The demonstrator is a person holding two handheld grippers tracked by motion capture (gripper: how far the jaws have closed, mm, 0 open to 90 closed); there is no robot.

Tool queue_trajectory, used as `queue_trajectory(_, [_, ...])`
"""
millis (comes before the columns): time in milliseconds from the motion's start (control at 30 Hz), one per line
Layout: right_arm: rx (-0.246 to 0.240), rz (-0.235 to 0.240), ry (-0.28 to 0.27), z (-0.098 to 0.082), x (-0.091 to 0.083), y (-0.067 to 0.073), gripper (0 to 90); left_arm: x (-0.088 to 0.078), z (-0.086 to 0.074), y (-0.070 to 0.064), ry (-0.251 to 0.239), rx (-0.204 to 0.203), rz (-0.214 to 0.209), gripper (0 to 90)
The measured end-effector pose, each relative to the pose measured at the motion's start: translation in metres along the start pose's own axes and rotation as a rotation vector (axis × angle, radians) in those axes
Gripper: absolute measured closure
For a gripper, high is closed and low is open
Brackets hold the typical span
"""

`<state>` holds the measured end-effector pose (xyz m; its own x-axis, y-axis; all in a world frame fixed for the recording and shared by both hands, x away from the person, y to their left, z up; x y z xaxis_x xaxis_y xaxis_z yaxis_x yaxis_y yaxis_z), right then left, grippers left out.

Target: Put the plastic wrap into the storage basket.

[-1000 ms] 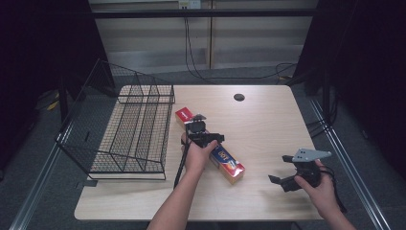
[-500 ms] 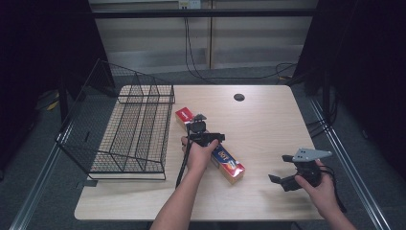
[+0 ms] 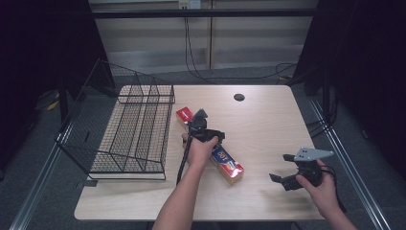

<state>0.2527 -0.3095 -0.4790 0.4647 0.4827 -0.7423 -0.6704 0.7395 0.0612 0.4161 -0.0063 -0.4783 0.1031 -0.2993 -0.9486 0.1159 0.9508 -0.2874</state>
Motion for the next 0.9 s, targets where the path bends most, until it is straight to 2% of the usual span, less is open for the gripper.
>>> queue_trajectory(200, [0.000,0.000,-0.001,0.000,-0.001,0.000,4.0,0.000,0.001,-0.004,0.013,-0.011,0.039,4.5])
queue_trajectory(233, [0.000,0.001,-0.001,0.000,-0.001,0.000,4.0,0.002,-0.001,-0.006,0.004,0.029,0.056,3.0])
queue_trajectory(267, [-0.003,0.002,-0.002,0.000,-0.001,0.000,4.0,0.003,-0.001,-0.007,0.009,0.052,0.066,0.3])
queue_trajectory(500, [-0.005,0.005,-0.005,0.000,-0.001,0.000,4.1,0.005,0.001,-0.004,0.031,0.026,0.035,0.3])
queue_trajectory(533, [-0.005,0.007,-0.005,0.000,-0.001,0.000,4.1,0.005,0.001,-0.004,0.030,0.015,0.036,1.4])
queue_trajectory(667, [-0.005,0.004,-0.003,0.000,-0.001,0.001,4.1,0.002,0.003,-0.005,0.049,0.026,0.045,5.3])
queue_trajectory(733, [-0.004,0.005,-0.004,0.000,-0.001,0.001,4.0,-0.001,0.002,-0.007,0.043,0.036,0.057,10.2])
queue_trajectory(833, [-0.004,0.007,-0.007,0.000,-0.002,0.001,4.0,-0.005,0.002,-0.010,0.039,0.079,0.074,18.5])
queue_trajectory(900, [-0.001,0.009,-0.009,0.001,-0.002,0.000,4.0,-0.007,0.002,-0.012,0.055,0.111,0.083,23.9])
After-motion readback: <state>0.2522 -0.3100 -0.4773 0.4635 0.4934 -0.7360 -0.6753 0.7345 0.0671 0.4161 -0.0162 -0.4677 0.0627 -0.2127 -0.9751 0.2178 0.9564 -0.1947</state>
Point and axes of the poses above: each handheld gripper's, and its own axes: x roughly forward along the jaws, z roughly out of its top, y roughly to its left, the point moved 1 cm from there along x, roughly forward along the jaws, and after that the axes turned 11 degrees about y, right-handed, at the moved point
